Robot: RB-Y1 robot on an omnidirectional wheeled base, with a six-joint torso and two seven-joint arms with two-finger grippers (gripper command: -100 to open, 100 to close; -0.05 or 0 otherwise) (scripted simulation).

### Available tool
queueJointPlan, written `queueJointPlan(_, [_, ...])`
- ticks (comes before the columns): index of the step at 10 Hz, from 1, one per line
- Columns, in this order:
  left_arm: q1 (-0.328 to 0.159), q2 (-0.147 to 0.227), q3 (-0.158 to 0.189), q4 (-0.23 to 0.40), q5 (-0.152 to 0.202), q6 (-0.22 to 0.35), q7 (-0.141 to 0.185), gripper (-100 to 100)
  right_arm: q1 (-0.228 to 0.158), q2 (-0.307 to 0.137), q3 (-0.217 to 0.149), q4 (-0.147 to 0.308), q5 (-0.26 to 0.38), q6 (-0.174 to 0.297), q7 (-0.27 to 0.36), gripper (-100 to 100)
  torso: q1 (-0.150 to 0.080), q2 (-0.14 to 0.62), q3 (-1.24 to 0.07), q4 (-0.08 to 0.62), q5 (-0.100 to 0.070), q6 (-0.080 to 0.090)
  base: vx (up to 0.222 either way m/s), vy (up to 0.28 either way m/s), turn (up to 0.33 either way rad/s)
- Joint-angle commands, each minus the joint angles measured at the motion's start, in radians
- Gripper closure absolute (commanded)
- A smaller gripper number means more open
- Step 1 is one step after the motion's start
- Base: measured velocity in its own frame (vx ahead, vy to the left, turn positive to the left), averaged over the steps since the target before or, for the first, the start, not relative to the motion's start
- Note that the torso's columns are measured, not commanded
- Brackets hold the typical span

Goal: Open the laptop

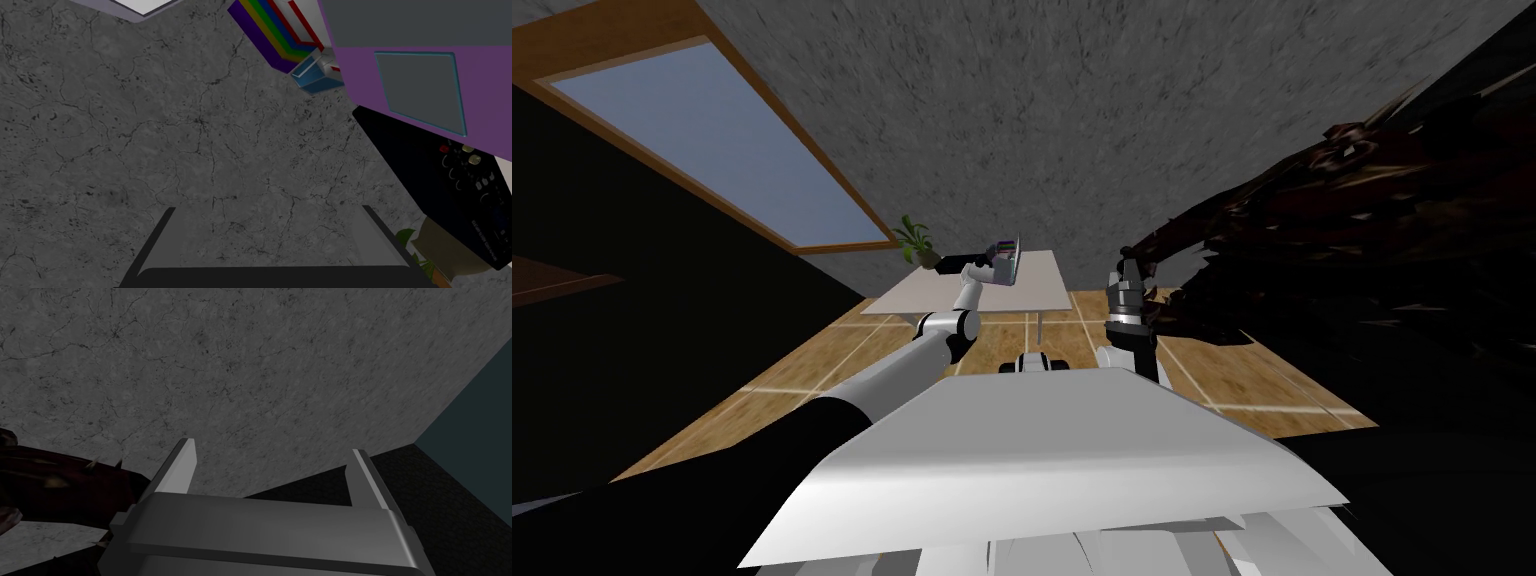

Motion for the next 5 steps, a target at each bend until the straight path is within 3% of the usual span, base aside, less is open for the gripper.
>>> queueJointPlan(1, [0.005, -0.003, -0.001, -0.011, -0.016, 0.006, -0.01, -100, 0.0, 0.0, 0.0, 0.0, 0.0, 0.0, 0.0, 0, 0.001, 0.001, 0.0, 0.0, 0.0, 0.0, -0.002, -0.185, 0.059])
queueJointPlan(5, [0.015, -0.013, 0.002, -0.022, -0.047, 0.008, -0.021, -100, 0.0, 0.0, 0.0, 0.0, 0.0, 0.0, 0.0, 0, -0.002, 0.0, 0.0, 0.0, -0.001, 0.0, 0.003, -0.211, 0.057])
